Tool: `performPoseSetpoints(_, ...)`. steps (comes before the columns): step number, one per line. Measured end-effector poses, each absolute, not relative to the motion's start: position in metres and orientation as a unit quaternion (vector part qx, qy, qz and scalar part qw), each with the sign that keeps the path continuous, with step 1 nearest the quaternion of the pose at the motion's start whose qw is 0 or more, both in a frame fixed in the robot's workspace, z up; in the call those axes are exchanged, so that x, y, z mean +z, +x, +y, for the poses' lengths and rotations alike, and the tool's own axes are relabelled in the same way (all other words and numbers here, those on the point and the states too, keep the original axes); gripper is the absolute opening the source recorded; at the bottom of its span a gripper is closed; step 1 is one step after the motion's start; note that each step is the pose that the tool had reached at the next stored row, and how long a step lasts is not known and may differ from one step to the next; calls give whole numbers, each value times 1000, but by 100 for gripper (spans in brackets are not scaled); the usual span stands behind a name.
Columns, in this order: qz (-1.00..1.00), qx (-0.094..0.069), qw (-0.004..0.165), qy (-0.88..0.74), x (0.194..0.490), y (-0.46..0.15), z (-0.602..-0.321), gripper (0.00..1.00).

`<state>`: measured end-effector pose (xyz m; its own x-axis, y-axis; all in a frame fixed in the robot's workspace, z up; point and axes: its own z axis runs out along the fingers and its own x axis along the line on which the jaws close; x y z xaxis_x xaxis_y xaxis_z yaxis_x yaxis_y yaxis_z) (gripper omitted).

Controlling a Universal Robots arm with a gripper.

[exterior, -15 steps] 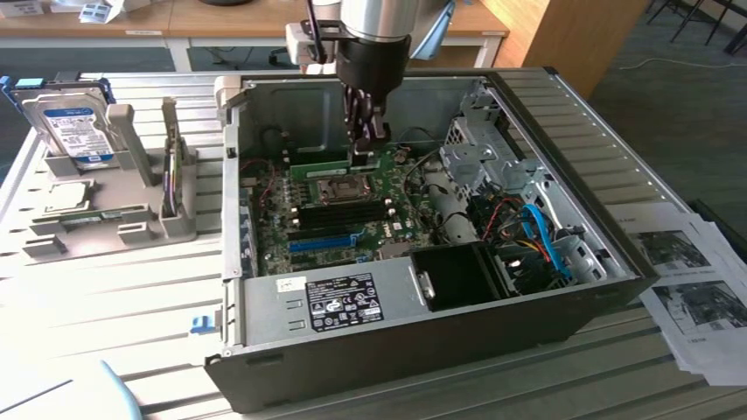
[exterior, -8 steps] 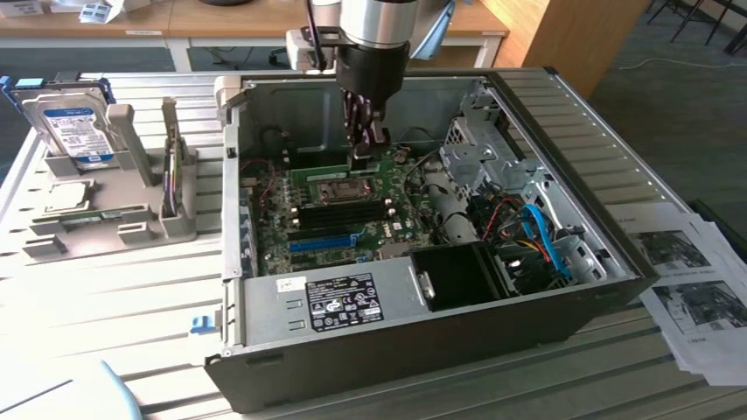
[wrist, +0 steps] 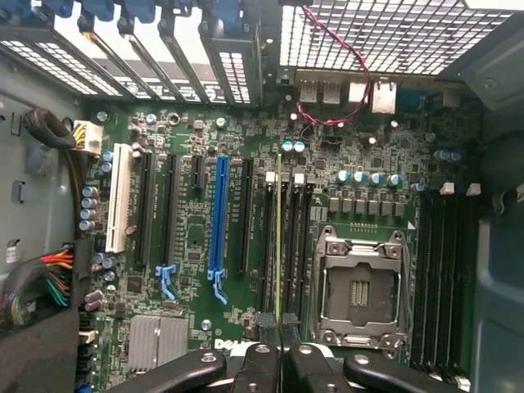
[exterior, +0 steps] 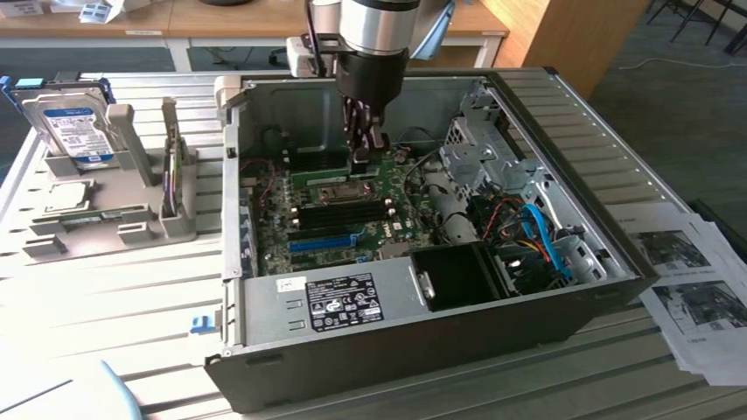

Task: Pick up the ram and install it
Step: 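Insert the ram into the slot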

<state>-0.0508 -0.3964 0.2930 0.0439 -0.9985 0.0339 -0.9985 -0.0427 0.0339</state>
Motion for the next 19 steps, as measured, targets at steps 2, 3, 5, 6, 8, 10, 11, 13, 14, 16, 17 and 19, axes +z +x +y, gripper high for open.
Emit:
performPoseSetpoints(2,-692,1,24,722,292,-51,-396,11)
performPoseSetpoints(3,-692,1,24,722,292,-51,-396,11)
performPoseSetpoints(5,-693,0,24,721,291,-51,-396,11)
performPoseSetpoints(6,-693,0,24,721,290,-51,-396,11)
performPoseSetpoints(8,-694,0,24,720,290,-51,-396,11)
performPoseSetpoints(10,-695,0,24,718,289,-51,-396,11)
performPoseSetpoints(11,-696,0,24,717,288,-51,-396,11)
performPoseSetpoints(13,-698,0,24,715,288,-51,-396,11)
performPoseSetpoints(14,-699,0,24,714,287,-51,-396,11)
performPoseSetpoints(16,-701,0,24,713,287,-51,-396,11)
performPoseSetpoints(17,-701,0,24,713,287,-51,-396,11)
performPoseSetpoints(19,-701,0,24,713,287,-51,-396,11)
